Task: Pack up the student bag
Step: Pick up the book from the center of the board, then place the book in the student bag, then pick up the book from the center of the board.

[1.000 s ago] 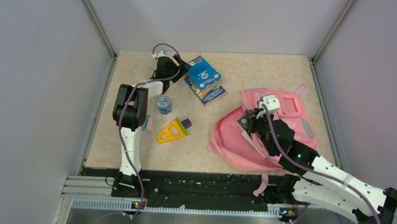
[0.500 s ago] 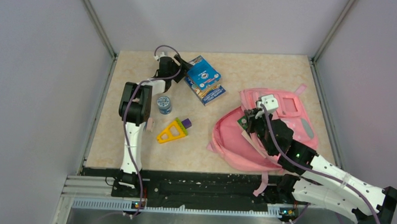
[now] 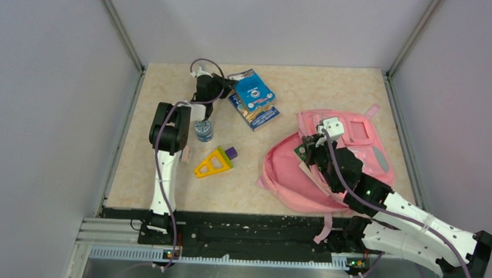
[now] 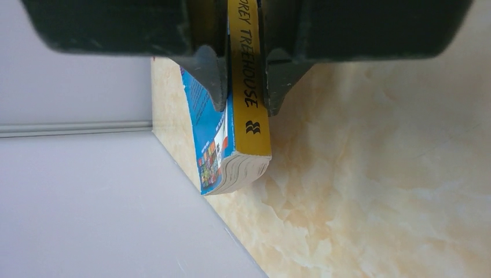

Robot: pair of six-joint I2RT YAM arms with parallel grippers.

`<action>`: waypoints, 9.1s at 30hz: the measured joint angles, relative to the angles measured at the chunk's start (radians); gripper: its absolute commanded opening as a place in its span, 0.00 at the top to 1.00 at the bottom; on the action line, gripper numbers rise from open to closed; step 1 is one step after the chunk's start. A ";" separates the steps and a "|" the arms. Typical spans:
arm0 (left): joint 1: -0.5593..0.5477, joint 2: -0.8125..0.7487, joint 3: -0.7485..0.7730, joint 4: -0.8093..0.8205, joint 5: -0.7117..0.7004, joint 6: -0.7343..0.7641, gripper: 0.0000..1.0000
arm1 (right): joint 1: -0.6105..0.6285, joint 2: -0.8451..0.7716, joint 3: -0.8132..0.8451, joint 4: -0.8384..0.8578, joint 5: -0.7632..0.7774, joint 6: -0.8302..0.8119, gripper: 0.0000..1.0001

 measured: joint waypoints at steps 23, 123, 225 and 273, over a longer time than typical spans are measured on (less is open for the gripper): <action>-0.017 -0.812 -0.676 0.272 0.228 0.084 1.00 | 0.000 -0.039 -0.001 -0.006 0.010 -0.002 1.00; -0.674 -0.549 -0.546 0.058 -0.193 0.435 0.18 | -0.004 -0.107 0.031 -0.076 0.026 -0.016 1.00; -0.122 -0.353 -0.328 -0.279 0.011 0.302 0.16 | -0.616 1.698 1.395 -0.487 -1.217 -0.130 0.10; -0.142 -0.860 -0.630 -0.261 0.080 0.344 0.20 | -0.500 1.122 0.779 -0.052 -0.994 0.276 1.00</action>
